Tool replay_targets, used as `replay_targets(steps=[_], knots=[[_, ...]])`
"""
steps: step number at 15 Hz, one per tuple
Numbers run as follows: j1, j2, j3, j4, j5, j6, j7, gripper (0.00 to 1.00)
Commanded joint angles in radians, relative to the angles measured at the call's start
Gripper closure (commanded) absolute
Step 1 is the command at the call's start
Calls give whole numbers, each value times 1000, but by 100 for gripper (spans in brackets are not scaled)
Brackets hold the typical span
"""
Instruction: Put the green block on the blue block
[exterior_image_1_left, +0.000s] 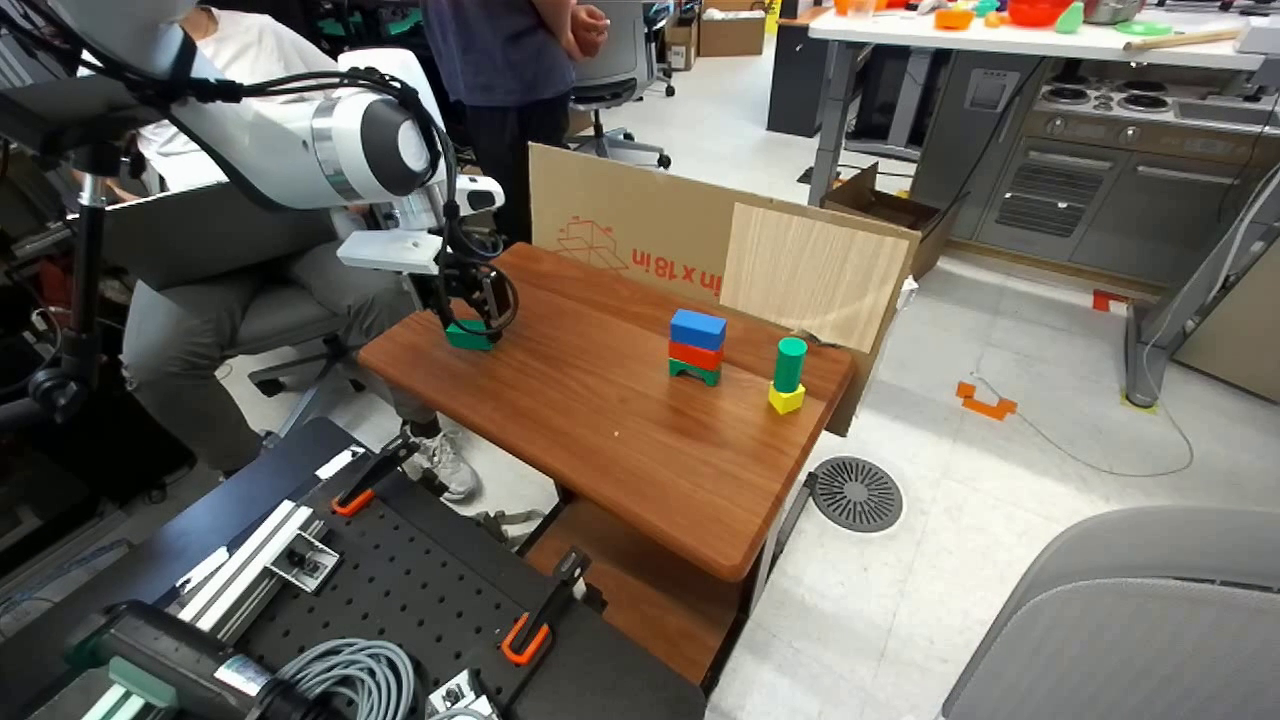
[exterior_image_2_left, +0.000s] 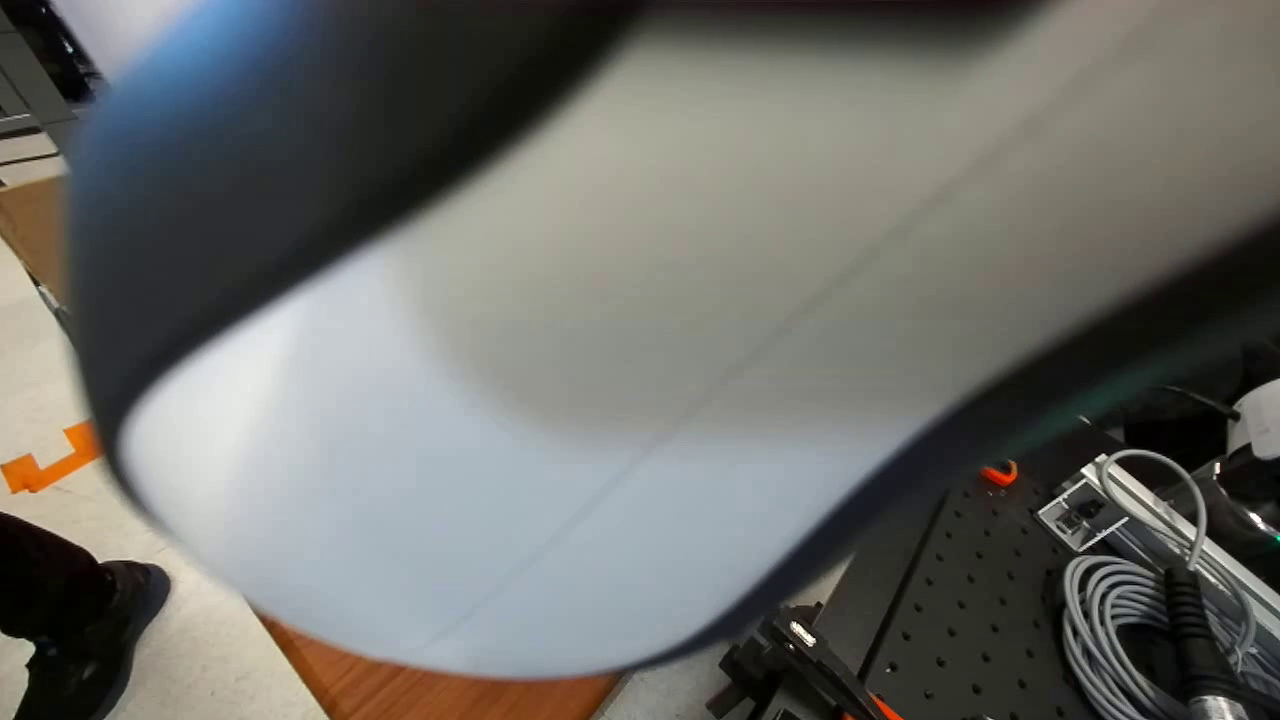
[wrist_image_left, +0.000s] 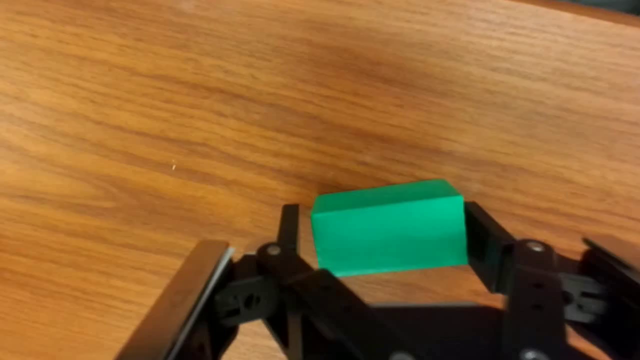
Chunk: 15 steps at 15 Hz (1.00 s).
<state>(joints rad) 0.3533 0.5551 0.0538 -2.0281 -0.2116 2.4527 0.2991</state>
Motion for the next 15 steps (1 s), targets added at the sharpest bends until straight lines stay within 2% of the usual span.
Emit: replay_targets(steps=[1, 2, 5, 15], knots=[[14, 31, -16, 48, -24, -45, 12, 51], [12, 21, -20, 45, -26, -51, 12, 57], [-18, -11, -19, 25, -1, -75, -8, 57], [-208, -190, -36, -87, 49, -74, -120, 57]])
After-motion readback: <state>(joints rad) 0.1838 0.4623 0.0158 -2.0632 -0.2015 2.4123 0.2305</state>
